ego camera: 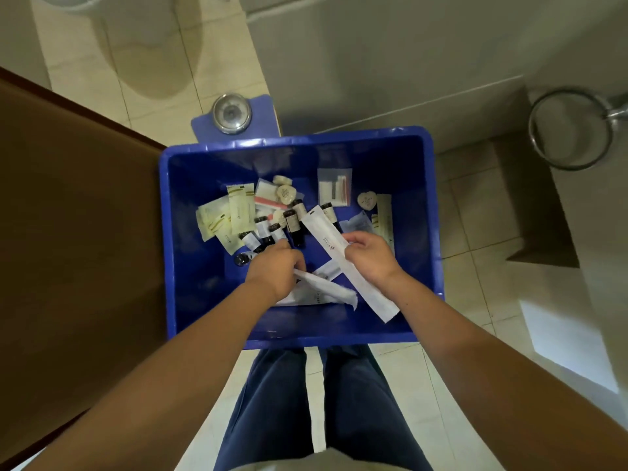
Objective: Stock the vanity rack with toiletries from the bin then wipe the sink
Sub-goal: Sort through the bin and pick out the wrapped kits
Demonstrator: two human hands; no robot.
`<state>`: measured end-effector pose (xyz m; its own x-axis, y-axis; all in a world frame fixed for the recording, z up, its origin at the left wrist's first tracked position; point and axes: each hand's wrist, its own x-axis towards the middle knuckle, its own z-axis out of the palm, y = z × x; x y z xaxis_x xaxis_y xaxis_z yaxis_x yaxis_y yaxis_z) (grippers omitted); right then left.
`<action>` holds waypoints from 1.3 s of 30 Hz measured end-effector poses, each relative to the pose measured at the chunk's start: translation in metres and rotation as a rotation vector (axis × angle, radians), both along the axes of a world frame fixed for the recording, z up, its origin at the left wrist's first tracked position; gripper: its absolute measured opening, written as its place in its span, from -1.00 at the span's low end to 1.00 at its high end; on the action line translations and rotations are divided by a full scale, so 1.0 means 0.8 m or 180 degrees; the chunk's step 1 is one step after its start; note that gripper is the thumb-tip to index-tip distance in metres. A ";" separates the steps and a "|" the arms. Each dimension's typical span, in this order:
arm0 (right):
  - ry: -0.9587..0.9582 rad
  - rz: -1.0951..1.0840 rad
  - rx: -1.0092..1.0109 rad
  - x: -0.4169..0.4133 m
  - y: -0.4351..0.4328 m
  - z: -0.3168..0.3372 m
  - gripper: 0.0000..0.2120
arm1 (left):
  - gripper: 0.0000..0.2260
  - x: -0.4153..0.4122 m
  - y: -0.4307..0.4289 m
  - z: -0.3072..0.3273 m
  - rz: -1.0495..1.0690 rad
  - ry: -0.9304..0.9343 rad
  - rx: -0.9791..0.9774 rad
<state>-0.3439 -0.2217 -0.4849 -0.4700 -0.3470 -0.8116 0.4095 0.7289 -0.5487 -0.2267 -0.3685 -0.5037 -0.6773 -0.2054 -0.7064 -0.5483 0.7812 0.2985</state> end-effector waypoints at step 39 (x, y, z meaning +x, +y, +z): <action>0.1039 -0.2669 -0.1172 0.086 0.094 0.326 -0.75 | -0.69 -0.048 0.053 0.345 0.1182 0.1209 0.2268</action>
<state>-0.2752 -0.1462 -0.2240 -0.8631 -0.0030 -0.5050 0.5047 0.0297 -0.8628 -0.2649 -0.3262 -0.2274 -0.8691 -0.0557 -0.4915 -0.4943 0.1318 0.8592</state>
